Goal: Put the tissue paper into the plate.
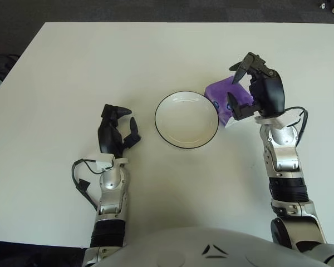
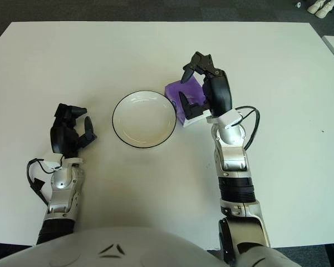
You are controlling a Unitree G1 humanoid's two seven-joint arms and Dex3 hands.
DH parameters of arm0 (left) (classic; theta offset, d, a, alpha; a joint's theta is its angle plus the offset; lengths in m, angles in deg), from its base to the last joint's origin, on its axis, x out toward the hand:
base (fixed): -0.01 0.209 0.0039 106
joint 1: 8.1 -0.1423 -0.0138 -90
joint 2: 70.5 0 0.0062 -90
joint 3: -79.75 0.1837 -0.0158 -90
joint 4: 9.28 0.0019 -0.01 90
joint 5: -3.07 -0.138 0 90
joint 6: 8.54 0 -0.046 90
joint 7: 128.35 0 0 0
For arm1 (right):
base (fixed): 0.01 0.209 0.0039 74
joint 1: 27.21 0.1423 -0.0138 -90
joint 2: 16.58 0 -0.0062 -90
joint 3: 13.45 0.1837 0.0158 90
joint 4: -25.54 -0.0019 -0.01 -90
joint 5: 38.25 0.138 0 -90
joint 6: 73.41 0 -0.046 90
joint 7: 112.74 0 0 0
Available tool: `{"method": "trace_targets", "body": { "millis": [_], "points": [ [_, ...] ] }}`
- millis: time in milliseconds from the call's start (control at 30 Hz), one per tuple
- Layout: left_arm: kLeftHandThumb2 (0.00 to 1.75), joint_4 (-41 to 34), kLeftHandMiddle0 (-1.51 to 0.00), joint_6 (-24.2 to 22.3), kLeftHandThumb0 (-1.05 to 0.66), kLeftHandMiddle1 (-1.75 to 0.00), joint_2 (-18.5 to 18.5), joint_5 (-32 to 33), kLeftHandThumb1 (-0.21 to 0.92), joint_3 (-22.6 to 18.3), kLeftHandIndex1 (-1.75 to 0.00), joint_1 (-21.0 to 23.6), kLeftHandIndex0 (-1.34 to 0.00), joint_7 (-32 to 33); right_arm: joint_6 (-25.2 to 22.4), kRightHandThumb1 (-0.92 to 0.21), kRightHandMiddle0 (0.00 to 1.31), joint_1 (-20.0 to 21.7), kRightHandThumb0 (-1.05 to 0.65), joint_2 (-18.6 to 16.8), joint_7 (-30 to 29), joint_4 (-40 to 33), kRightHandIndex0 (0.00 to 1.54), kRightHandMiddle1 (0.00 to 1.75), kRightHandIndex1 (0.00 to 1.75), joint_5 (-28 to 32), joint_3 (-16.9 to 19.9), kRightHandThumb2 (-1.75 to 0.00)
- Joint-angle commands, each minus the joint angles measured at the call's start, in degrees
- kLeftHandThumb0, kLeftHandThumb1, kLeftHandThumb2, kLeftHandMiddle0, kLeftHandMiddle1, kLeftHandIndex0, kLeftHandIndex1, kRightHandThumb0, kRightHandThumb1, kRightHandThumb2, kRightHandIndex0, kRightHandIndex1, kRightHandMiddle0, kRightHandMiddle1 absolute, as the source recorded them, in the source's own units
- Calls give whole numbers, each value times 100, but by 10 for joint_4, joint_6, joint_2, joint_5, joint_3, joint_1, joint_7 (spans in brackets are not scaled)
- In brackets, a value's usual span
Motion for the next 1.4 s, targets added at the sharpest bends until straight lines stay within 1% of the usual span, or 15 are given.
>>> {"method": "trace_targets", "body": {
  "millis": [0, 267, 433, 500, 533, 567, 600, 633, 667, 700, 800, 900, 1067, 1200, 1367],
  "points": [
    [113, 46, -66, -14, -43, -148, -1, 2, 47, -4, -175, -28, -49, -3, 25, 7, 70, -1, 0, -5, 5, -3, 87, 174, 174, 6, -5, -175],
    [112, 46, -65, -20, -43, -147, 2, 3, 48, -3, -175, -28, -48, 0, 19, 7, 69, -5, 0, 5, 77, -19, 89, 175, 172, 88, -23, -175],
    [112, 44, -65, -24, -42, -147, 4, 2, 48, -3, -175, -30, -48, 3, 46, 9, 70, 1, 0, -10, 65, -15, 94, 175, 165, 64, -17, -175],
    [112, 44, -65, -23, -42, -147, 4, 2, 48, -3, -175, -30, -48, 2, 46, 8, 77, -4, 0, -12, 47, -23, 83, 175, 169, 39, -10, -175],
    [112, 45, -65, -22, -42, -147, 4, 2, 48, -3, -175, -30, -48, 2, 43, 1, 73, -8, 0, -12, 41, -29, 76, 174, 170, 30, -8, -167],
    [112, 45, -65, -22, -42, -147, 4, 2, 48, -3, -175, -30, -48, 2, 25, -12, 67, -24, 0, -4, 36, -53, 63, 174, 172, 22, 1, -153],
    [112, 45, -65, -21, -42, -147, 4, 2, 48, -3, -175, -30, -48, 2, 11, -15, 45, -35, -22, 1, 33, -70, 41, 152, 145, 17, 7, -139],
    [112, 45, -65, -21, -42, -147, 3, 2, 48, -3, -175, -31, -48, 2, -21, -17, 38, -53, -30, 21, 39, -98, 33, 142, 135, 13, 19, -133],
    [112, 44, -65, -21, -42, -147, 3, 2, 48, -3, -175, -31, -48, 1, -44, -25, 24, -65, -45, 34, 44, -118, 21, 114, 112, 9, 28, -118],
    [112, 43, -65, -21, -42, -147, 3, 3, 48, -3, -175, -32, -48, 1, -113, -30, 15, -73, -55, 63, 64, -159, 14, 95, 98, -3, 34, -108],
    [112, 43, -65, -17, -42, -147, 2, 3, 48, -3, -175, -32, -48, -1, -270, -46, 5, -75, -78, 127, 115, -231, 4, 39, 50, -15, 35, -86],
    [112, 42, -64, -13, -43, -147, 1, 3, 48, -3, -175, -33, -48, -2, -383, -57, 2, -60, -90, 175, 153, -258, 1, 13, 25, -2, 29, -71],
    [112, 41, -64, -15, -43, -147, 3, 1, 48, 0, -175, -30, -48, 0, -573, -67, 0, -10, -99, 230, 184, -288, 0, 2, 5, 4, 1, -54],
    [110, 44, -63, -18, -42, -147, 5, 0, 49, 2, -175, -27, -47, 2, -662, -71, 0, 11, -102, 250, 191, -305, 0, 0, 1, 15, -6, -44],
    [110, 44, -63, -29, -42, -147, 6, -2, 50, 5, -175, -23, -47, 2, -822, -73, 0, 70, -101, 291, 207, -320, 0, 0, 0, 21, -36, -36]
  ]
}}
